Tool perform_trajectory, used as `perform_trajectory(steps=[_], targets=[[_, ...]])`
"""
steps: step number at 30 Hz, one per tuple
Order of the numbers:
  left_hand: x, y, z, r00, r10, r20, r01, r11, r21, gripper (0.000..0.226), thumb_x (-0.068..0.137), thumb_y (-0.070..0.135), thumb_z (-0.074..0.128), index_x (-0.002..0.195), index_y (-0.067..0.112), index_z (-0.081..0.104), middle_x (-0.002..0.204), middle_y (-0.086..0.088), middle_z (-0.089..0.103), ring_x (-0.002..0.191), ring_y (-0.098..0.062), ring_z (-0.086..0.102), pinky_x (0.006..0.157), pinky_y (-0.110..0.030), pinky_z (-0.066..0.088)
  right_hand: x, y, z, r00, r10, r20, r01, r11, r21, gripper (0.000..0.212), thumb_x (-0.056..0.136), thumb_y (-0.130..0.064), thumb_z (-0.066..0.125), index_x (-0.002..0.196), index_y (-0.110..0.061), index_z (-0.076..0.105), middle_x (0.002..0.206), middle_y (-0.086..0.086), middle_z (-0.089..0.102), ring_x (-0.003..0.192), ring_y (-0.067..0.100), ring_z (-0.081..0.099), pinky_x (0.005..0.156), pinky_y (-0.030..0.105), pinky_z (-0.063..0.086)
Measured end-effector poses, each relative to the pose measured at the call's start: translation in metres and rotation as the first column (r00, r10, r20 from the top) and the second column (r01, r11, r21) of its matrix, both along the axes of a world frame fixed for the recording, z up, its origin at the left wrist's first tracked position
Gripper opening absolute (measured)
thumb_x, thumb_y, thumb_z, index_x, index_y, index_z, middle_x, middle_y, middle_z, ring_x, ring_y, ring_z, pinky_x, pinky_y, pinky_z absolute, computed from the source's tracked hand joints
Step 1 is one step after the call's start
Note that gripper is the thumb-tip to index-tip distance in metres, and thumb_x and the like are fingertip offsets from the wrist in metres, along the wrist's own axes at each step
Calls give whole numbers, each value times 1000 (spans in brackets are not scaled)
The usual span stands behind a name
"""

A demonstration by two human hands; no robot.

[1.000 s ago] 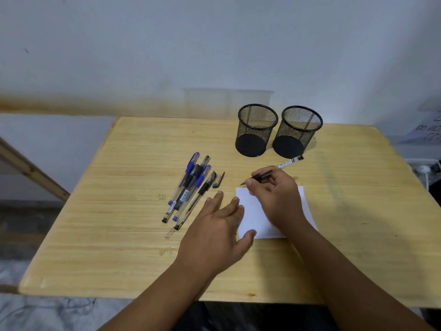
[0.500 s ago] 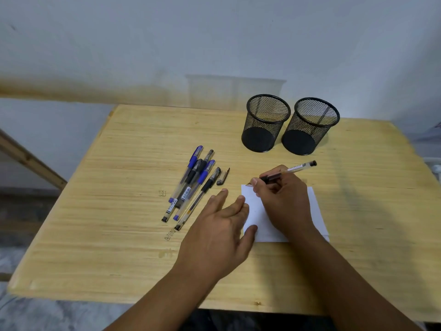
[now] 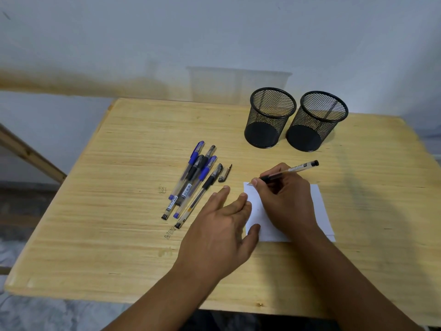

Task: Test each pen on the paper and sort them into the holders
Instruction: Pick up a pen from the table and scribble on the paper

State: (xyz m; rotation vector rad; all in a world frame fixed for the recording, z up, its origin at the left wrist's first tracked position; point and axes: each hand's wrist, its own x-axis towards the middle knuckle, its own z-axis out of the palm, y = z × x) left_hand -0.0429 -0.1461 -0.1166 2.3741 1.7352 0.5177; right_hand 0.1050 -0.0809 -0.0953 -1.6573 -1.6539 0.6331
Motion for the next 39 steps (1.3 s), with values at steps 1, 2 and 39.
perform_trajectory(steps=[1,2,39], targets=[[0,0,0,1000,2,3,-2,1000,-5,46,90,46,47,122,19,68,130,5,64,138,-26,41,109,-34,37,0,0,0,1000,-1,-10,1,1000,1,13,85,-25,72,81,-23,61,70,-16,63,69,-7,62,62,4,44],[0,0,0,1000,4,4,-4,1000,-11,47,90,47,46,122,19,67,131,5,64,139,-25,40,109,-32,36,1,-1,0,1000,-2,-20,2,1000,-2,13,85,-25,73,80,-23,61,69,-17,64,69,-7,62,62,4,44],[3,-4,4,999,33,10,-33,999,-27,47,91,49,47,125,23,65,132,11,62,141,-19,36,106,-25,33,2,-1,2,1000,17,-9,-16,999,50,9,86,-23,72,82,-19,65,76,0,75,70,11,70,69,27,56]])
